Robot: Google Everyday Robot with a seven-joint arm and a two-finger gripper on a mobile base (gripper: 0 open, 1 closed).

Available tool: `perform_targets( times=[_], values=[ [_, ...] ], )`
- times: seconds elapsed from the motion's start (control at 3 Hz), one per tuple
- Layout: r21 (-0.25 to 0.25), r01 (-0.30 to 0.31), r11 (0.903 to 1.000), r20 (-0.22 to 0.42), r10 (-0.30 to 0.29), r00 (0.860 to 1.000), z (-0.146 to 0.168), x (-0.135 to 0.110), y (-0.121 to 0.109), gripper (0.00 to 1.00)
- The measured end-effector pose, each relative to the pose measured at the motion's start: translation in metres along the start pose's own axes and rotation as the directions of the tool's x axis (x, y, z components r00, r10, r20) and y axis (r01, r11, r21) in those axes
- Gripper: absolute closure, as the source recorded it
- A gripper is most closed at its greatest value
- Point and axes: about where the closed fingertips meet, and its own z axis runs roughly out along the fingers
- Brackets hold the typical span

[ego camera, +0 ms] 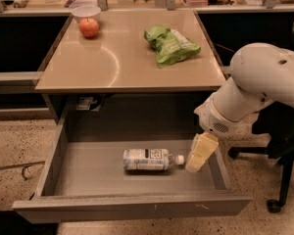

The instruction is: Pick blue plastic bottle from top drawer and place on counter

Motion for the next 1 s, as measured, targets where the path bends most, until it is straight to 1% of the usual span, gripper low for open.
perform_targets(
  times=[0.33, 0.67, 1.0],
  values=[
    [0.003, -0.012, 0.9999, 0.059, 0.012, 0.998, 0.021, -0.005, -0.008, 0.00],
    [0.016, -0.032, 0.9993, 0.218, 0.028, 0.976, 0.045, -0.011, -0.021, 0.00],
    [0.002, -0.020, 0.9998, 0.313, 0.018, 0.950, 0.056, -0.019, -0.026, 0.00]
  ],
)
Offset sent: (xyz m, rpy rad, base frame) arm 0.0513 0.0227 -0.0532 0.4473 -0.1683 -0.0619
